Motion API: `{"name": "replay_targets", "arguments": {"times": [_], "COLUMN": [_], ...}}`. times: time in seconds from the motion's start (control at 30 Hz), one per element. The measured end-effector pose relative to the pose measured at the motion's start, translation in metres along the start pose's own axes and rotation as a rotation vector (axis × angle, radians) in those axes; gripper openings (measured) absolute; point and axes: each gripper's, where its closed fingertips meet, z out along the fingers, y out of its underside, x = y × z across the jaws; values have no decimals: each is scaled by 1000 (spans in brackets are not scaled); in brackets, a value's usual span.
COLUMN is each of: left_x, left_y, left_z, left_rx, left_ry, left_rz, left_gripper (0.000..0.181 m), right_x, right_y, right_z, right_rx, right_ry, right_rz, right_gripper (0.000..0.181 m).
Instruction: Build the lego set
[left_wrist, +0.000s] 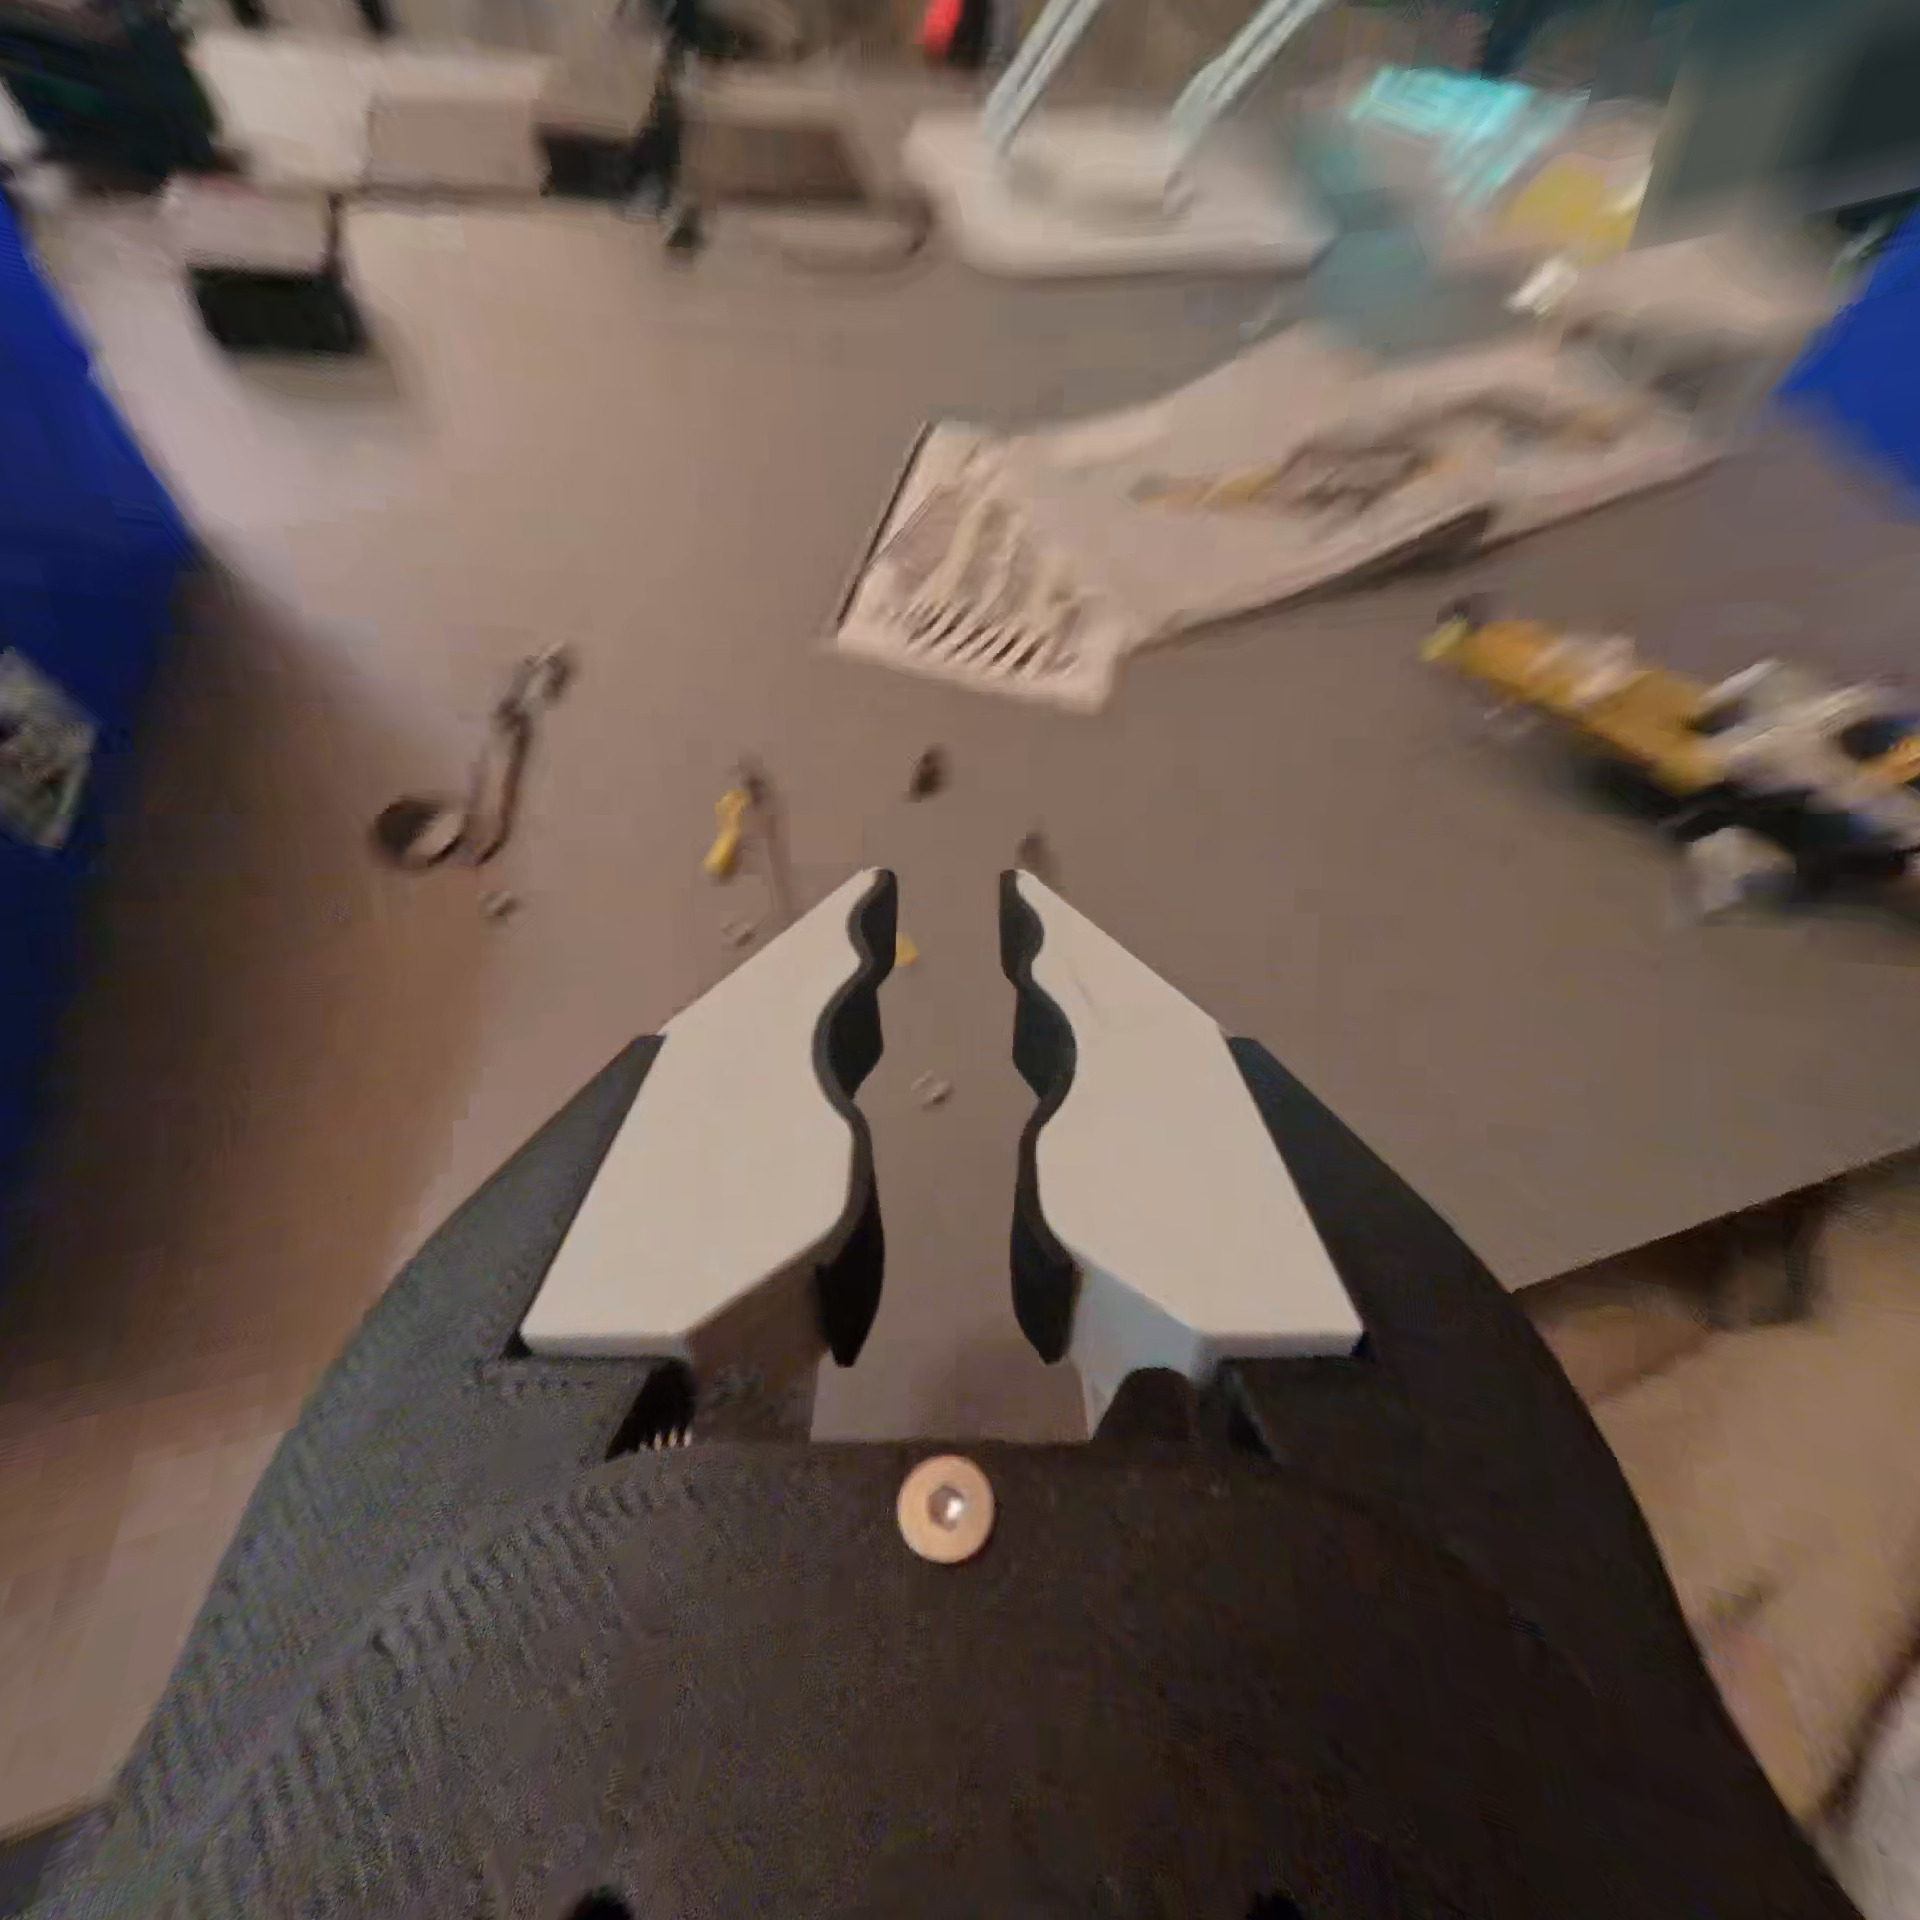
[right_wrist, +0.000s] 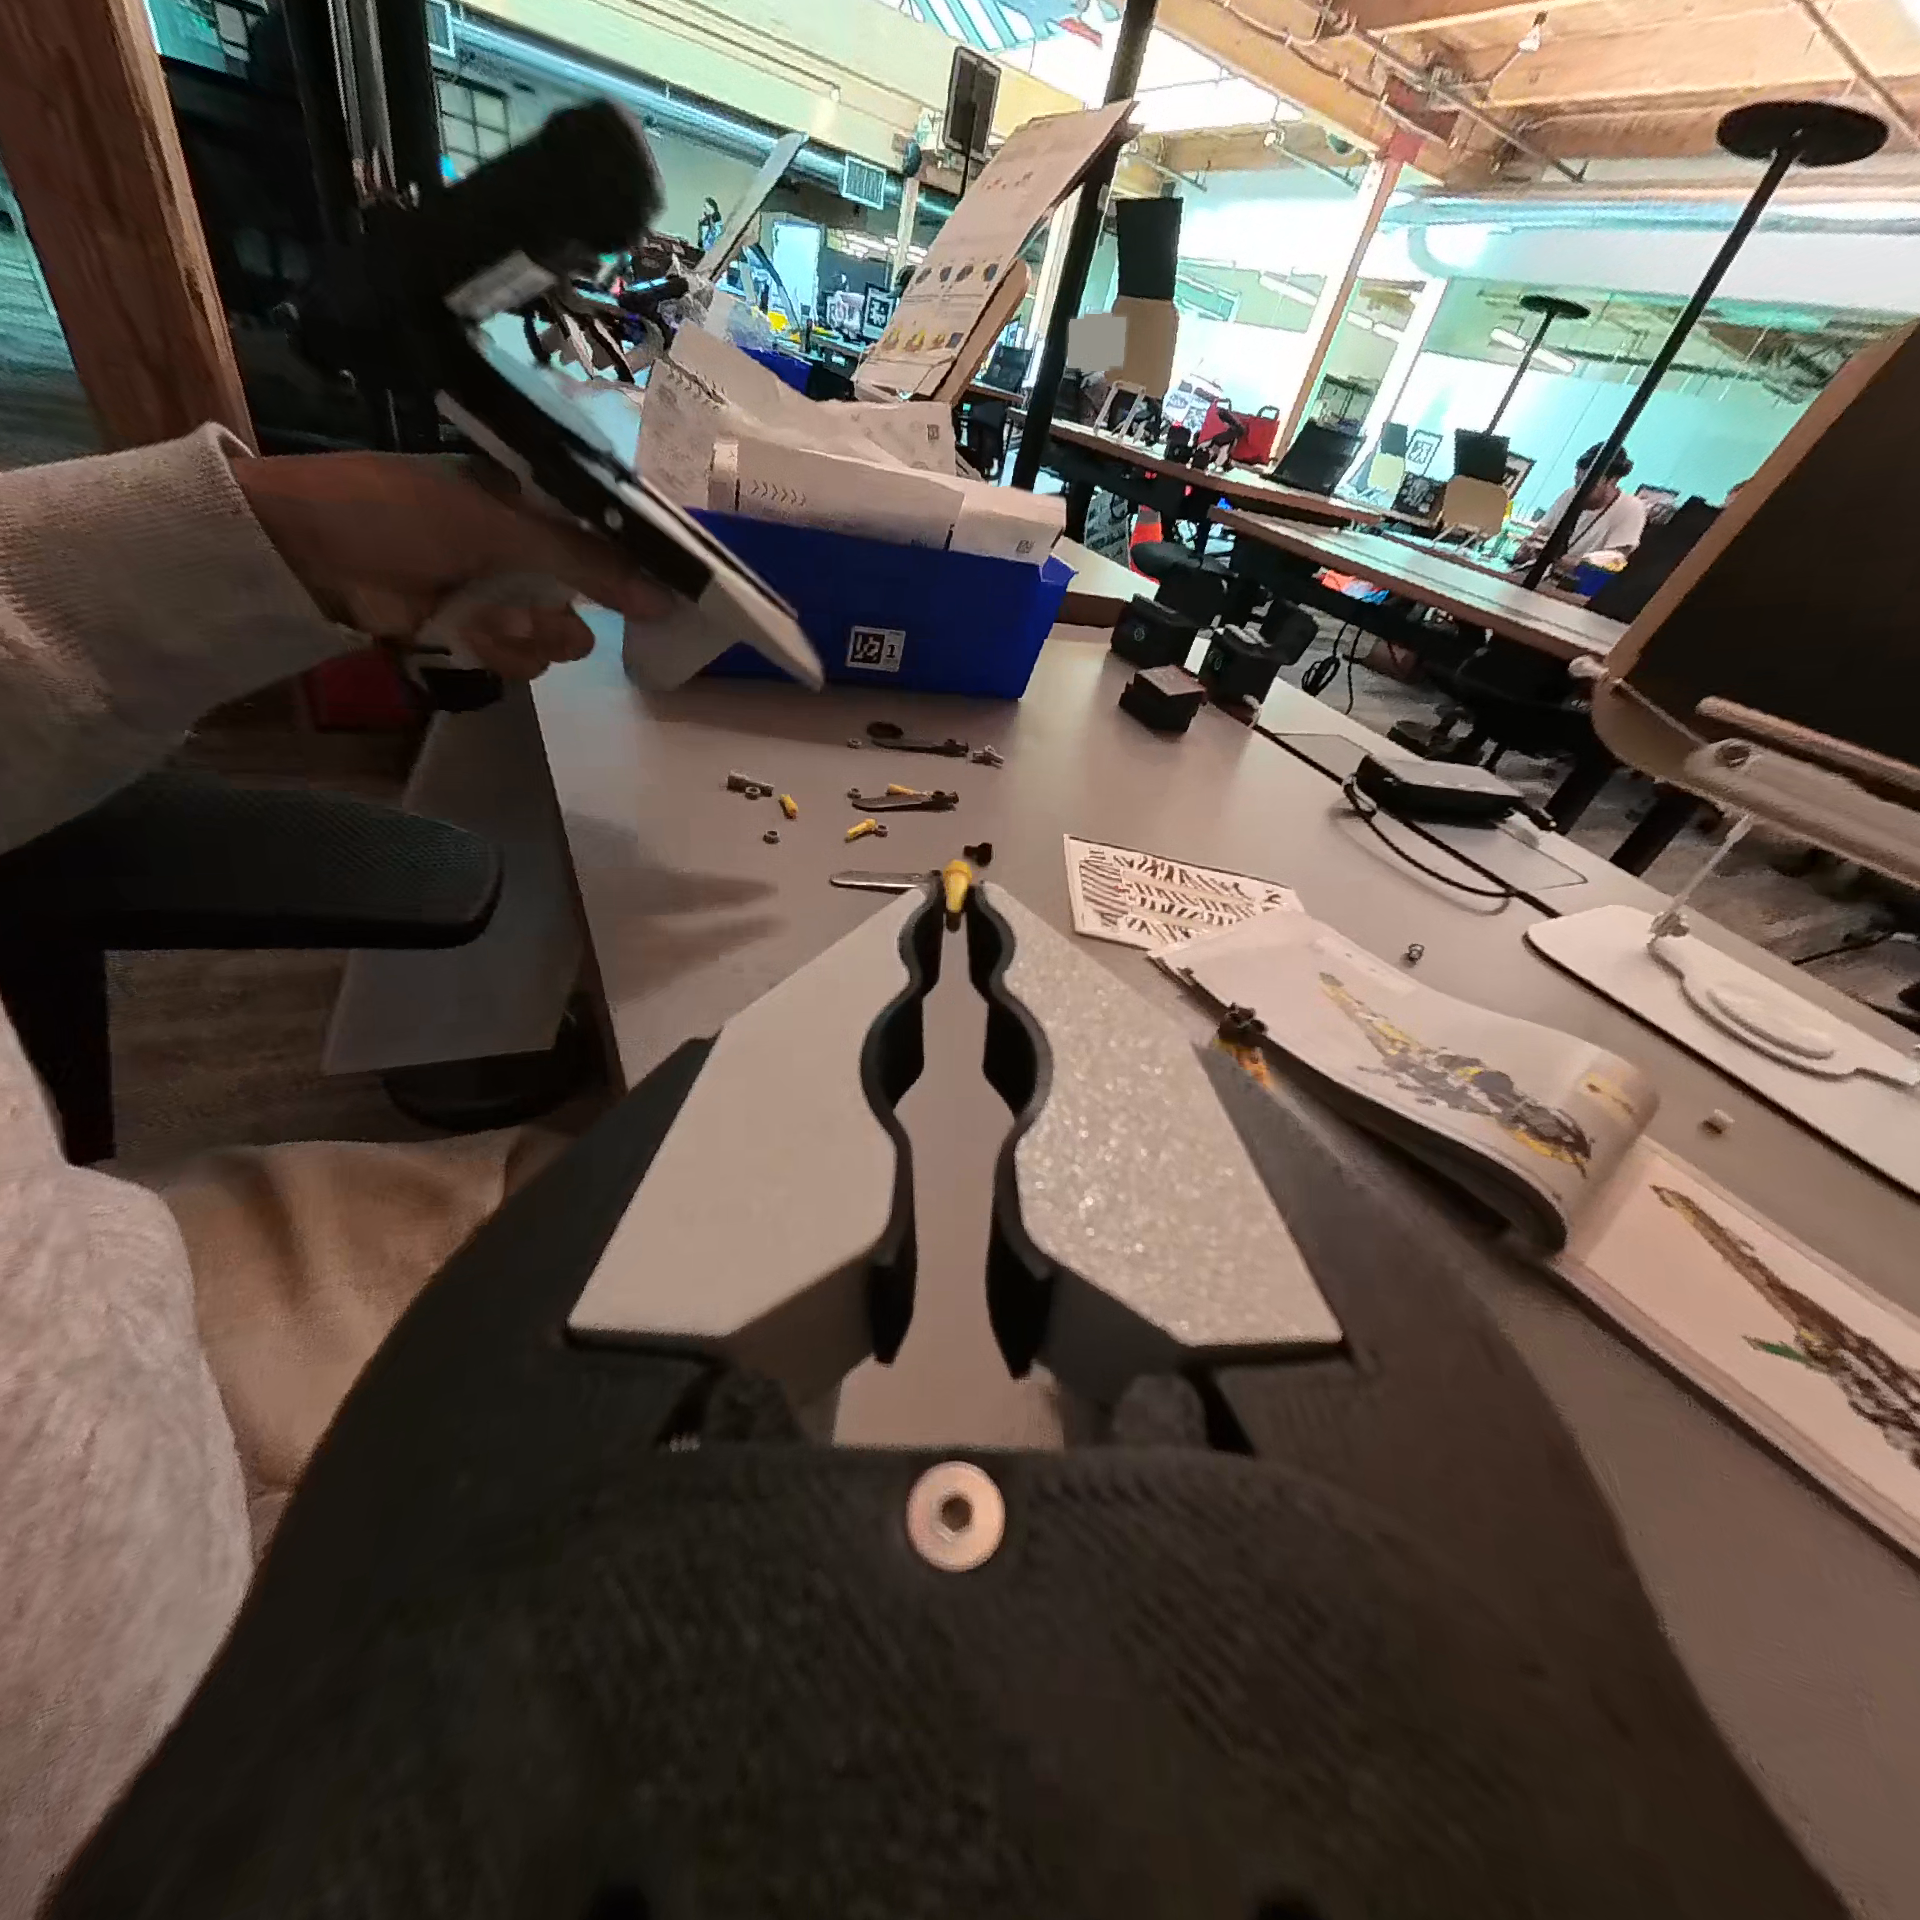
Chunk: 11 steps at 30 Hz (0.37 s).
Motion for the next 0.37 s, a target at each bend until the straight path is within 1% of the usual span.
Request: {"name": "replay_targets", "arguments": {"times": [0.03,0.07,0.13,0.17,0.27,0.3,0.37], "left_x": [-10,-12,-6,-7,-17,-17,-12], "left_y": [16,31,55,62,76,80,82], "left_z": [3,6,10,13,22,24,27], "left_rx": [-76,-154,-276,-310,-364,-383,-375], "left_ry": [-14,14,69,56,-62,-68,-34], "left_rz": [7,0,-4,24,135,148,131], "left_gripper": [18,19,23,26,27,26,24], "right_x": [-1,-3,-5,-6,-8,-8,-9], "right_y": [2,3,6,7,9,10,12], "right_z": [1,2,3,3,4,5,5], "right_rx": [-4,-10,-22,-27,-35,-36,-37], "right_ry": [-6,-10,-7,-4,0,-3,-8], "right_rz": [11,16,5,-4,-16,-12,-4], "right_gripper": [3,3,3,3,3,2,2]}}
